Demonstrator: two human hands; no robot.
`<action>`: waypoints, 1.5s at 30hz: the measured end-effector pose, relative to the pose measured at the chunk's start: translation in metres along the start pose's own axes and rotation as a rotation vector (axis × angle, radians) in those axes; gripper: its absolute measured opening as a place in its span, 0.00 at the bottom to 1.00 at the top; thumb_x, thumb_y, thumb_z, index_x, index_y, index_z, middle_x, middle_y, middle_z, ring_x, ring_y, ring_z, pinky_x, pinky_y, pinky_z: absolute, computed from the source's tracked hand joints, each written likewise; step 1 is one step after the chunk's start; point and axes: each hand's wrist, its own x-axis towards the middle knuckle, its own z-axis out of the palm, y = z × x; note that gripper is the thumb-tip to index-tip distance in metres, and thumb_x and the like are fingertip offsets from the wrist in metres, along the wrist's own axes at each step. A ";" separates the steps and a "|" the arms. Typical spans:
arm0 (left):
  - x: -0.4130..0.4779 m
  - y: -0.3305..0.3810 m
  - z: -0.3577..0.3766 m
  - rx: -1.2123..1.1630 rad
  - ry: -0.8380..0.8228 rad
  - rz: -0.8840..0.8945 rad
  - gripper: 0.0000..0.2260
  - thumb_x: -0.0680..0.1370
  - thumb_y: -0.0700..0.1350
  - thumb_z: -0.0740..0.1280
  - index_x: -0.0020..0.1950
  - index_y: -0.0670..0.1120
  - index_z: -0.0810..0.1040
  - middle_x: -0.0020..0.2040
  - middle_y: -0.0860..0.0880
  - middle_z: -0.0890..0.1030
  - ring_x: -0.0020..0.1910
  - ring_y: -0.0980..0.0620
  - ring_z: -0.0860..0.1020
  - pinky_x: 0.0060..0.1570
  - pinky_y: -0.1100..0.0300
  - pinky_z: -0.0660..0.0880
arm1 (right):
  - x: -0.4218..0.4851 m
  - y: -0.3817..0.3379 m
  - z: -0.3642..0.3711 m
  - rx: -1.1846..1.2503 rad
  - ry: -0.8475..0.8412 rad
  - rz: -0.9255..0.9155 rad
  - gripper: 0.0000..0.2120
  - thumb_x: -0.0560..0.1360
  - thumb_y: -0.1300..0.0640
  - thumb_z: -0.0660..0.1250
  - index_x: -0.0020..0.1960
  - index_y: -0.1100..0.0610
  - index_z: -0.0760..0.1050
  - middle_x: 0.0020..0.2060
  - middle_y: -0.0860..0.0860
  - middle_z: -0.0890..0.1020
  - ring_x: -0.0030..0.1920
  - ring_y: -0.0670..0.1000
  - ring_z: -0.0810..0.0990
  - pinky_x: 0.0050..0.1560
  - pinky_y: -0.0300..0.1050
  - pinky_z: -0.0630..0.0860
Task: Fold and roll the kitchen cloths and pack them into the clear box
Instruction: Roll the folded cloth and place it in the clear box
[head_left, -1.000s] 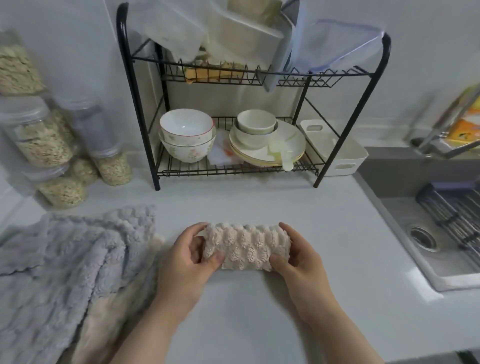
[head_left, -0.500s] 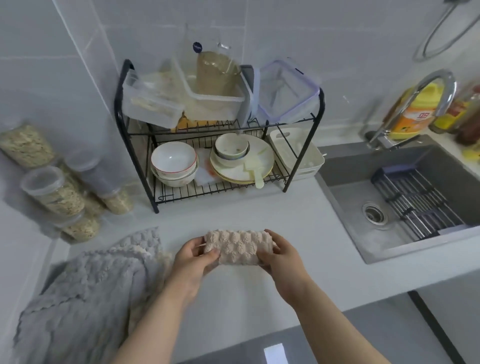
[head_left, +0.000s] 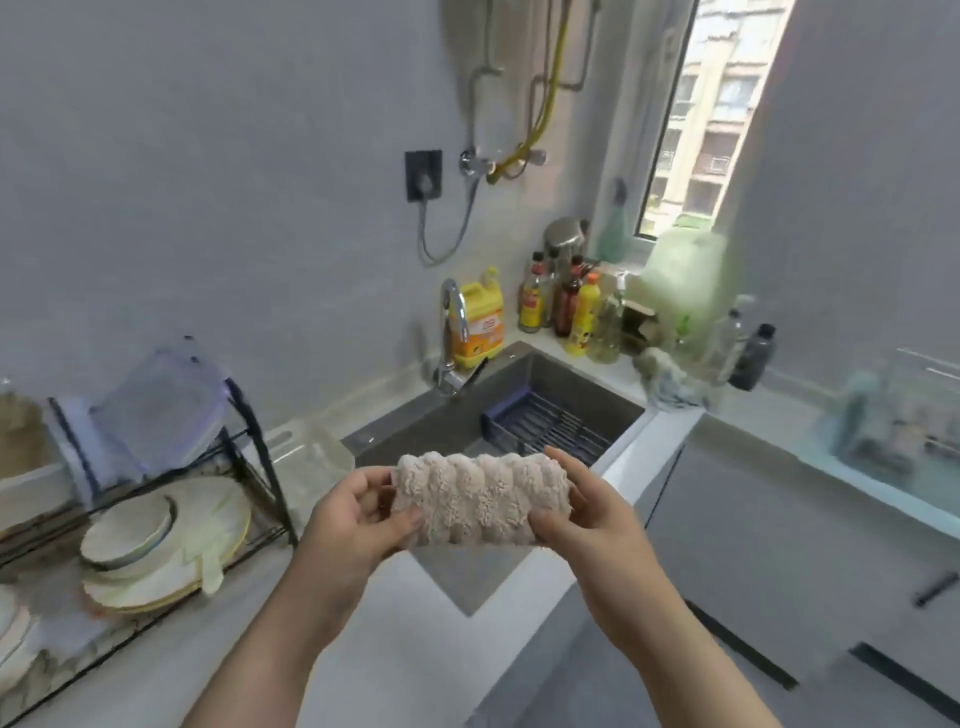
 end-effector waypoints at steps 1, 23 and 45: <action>0.009 0.005 0.024 0.033 -0.039 0.021 0.16 0.71 0.32 0.71 0.56 0.42 0.76 0.49 0.44 0.85 0.48 0.47 0.83 0.41 0.60 0.79 | 0.001 -0.009 -0.024 0.009 0.044 -0.021 0.27 0.73 0.71 0.68 0.66 0.48 0.74 0.55 0.47 0.84 0.56 0.48 0.82 0.59 0.49 0.78; 0.105 -0.019 0.443 0.015 -0.775 0.016 0.22 0.63 0.37 0.73 0.57 0.41 0.76 0.51 0.40 0.83 0.49 0.45 0.83 0.50 0.53 0.80 | -0.048 -0.054 -0.374 -0.012 0.773 -0.169 0.24 0.73 0.70 0.69 0.61 0.46 0.77 0.54 0.46 0.84 0.55 0.46 0.82 0.50 0.42 0.78; 0.324 -0.079 0.726 0.011 -0.956 -0.082 0.20 0.66 0.35 0.74 0.56 0.43 0.76 0.49 0.45 0.85 0.48 0.48 0.82 0.49 0.55 0.79 | 0.140 -0.063 -0.621 -0.006 1.015 -0.131 0.25 0.73 0.73 0.68 0.62 0.48 0.76 0.55 0.48 0.84 0.52 0.50 0.83 0.52 0.47 0.81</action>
